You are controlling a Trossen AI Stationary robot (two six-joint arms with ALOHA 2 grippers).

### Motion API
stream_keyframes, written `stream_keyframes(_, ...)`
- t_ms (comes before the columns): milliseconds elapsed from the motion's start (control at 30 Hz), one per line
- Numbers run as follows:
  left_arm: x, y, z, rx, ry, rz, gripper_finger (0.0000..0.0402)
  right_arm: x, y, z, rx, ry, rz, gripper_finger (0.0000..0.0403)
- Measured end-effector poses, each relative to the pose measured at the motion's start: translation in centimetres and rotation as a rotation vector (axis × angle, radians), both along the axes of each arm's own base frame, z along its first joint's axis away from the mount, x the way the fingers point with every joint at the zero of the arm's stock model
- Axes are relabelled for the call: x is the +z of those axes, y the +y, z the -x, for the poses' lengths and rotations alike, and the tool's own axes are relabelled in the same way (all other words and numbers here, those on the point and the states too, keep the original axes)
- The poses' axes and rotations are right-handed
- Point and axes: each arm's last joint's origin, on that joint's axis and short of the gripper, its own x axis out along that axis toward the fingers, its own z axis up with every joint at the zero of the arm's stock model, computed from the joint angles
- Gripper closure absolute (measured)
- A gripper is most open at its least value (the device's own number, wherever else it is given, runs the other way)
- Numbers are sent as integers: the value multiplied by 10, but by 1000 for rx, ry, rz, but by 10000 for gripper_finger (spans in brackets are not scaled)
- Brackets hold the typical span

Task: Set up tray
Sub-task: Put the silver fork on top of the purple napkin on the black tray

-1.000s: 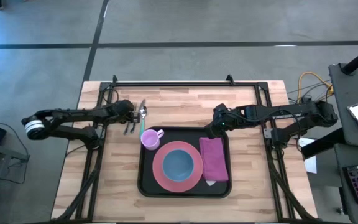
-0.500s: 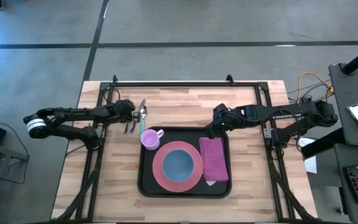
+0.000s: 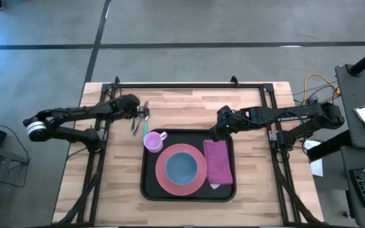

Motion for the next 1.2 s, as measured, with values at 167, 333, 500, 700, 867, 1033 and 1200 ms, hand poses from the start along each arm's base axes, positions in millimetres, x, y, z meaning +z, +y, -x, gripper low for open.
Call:
stream_keyframes(167, 27, 2, -12, -24, -26, -19, 400, 0, 0, 0, 0, 0, 0, 263)
stream_keyframes(333, 70, -1, -32, -76, -99, -85, 400, 2, -3, 1, -16, -8, 7, 271)
stream_keyframes(500, 117, -12, -55, -155, -232, -161, 400, 2, -14, 2, -58, -14, 11, 279)
stream_keyframes(700, 151, -41, -90, -294, -338, -172, 401, 3, -19, 3, -70, -21, 3, 290)
stream_keyframes(867, 165, -74, -134, -461, -411, -189, 401, 13, -12, 6, -32, -77, -30, 301)
stream_keyframes(1033, 171, -96, -172, -653, -323, -255, 401, 39, 2, 16, -6, -265, -62, 313)
stream_keyframes(1200, 172, -107, -202, -757, -256, -303, 401, 66, 13, 30, -42, -466, -134, 314)
